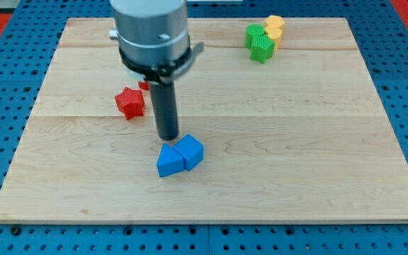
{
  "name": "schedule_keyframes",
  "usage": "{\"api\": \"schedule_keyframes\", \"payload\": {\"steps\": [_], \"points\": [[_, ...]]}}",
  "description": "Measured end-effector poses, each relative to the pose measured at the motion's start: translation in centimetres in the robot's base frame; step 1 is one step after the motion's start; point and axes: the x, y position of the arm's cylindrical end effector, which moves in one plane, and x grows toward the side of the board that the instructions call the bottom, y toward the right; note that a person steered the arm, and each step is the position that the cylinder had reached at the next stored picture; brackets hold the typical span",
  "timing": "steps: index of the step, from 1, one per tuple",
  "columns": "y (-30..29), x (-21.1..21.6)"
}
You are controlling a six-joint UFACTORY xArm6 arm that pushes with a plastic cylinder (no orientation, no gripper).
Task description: Separate the green star from the yellow heart
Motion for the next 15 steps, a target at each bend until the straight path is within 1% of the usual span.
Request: {"api": "schedule_keyframes", "payload": {"steps": [1, 2, 3, 4, 5, 6, 7, 8, 9, 10, 11, 12, 13, 14, 15], "points": [[0.4, -4.2], [2.2, -13.4], [2.5, -20.9], [8.2, -26.9], [18.4, -26.0], [24.1, -22.4], [22.4, -20.6], [24.1, -21.1], [26.0, -16.7], [33.3, -19.2], [34.5, -23.7], [27.3, -24.2], [22.5, -24.5], [21.5, -27.4], [15.6, -26.6]]}}
